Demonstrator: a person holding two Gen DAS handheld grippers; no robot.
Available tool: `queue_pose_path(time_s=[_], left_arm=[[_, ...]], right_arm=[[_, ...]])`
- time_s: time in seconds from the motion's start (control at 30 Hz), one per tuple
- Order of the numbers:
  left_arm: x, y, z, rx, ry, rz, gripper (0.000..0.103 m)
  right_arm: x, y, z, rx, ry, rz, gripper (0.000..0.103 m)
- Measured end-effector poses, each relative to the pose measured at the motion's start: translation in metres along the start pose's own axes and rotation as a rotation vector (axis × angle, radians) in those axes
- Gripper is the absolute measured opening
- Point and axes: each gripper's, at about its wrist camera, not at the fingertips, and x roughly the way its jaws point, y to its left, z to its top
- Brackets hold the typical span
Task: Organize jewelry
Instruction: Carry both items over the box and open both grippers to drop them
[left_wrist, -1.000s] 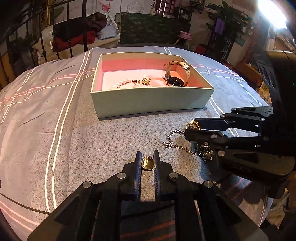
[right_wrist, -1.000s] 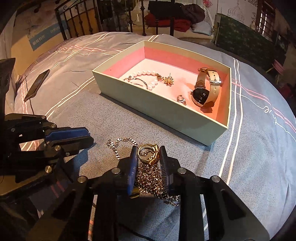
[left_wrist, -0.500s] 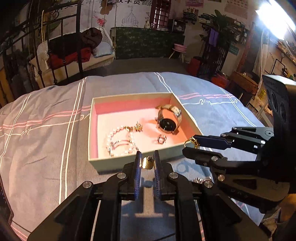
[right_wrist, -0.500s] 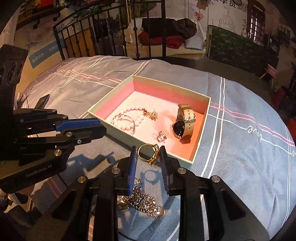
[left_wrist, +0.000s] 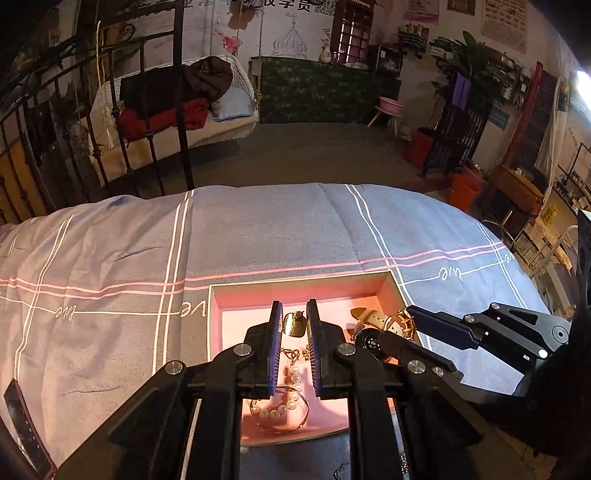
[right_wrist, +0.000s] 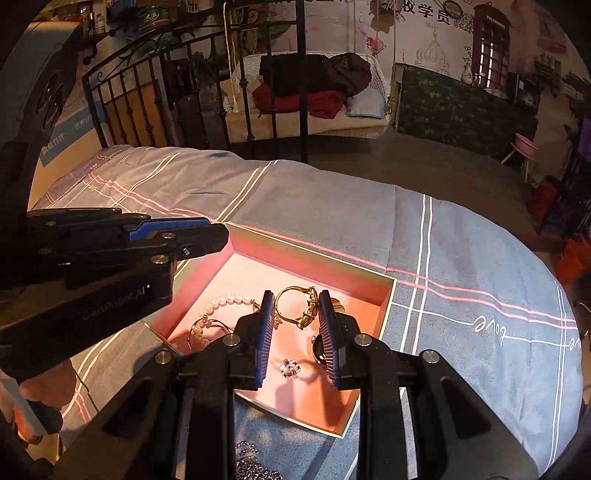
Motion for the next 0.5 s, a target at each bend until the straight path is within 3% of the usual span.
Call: queue_pose_path(time_s=[0.5], left_arm=[[0.017,0.002,-0.005,-0.01,0.038,0.022,0.013]], right_arm=[[0.011,-0.004,-0.006,0.008,0.025,0.008,0.025]])
